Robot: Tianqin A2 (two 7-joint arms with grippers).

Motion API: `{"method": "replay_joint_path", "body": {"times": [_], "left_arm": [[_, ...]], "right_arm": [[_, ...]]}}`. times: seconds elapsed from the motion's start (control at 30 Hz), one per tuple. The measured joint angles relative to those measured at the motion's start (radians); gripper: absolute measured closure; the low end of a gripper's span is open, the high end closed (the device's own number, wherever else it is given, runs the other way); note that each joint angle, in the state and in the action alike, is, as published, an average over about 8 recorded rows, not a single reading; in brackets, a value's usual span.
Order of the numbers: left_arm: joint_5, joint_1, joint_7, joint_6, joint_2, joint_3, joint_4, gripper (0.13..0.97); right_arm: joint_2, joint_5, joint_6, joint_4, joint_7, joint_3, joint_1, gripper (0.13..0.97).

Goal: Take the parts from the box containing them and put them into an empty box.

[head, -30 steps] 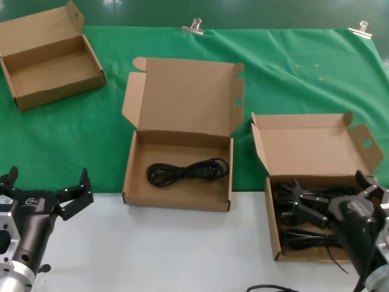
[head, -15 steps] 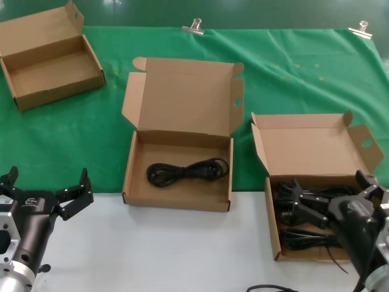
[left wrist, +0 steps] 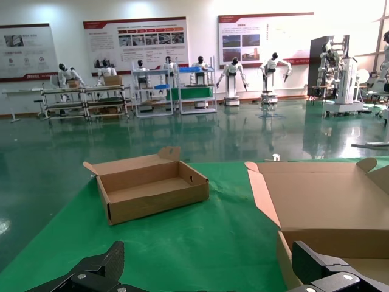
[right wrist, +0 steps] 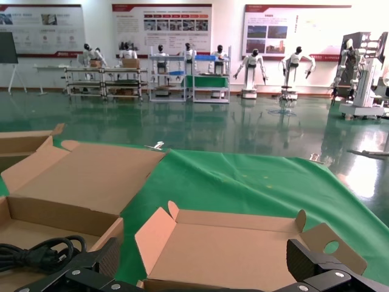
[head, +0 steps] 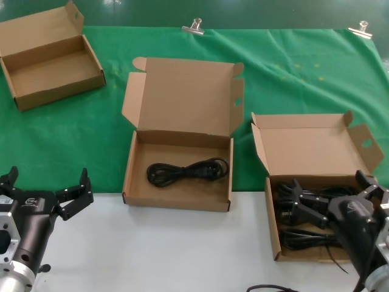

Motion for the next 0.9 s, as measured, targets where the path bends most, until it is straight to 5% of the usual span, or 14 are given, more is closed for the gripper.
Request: {"method": "replay_joint_path", "body": {"times": [0.9], "left_arm": [[0.0, 0.0, 0.0, 0.0, 0.0, 0.0, 0.0, 0.132]], "right_arm": [[0.0, 0.0, 0.0, 0.0, 0.0, 0.0, 0.0, 0.129]]}}
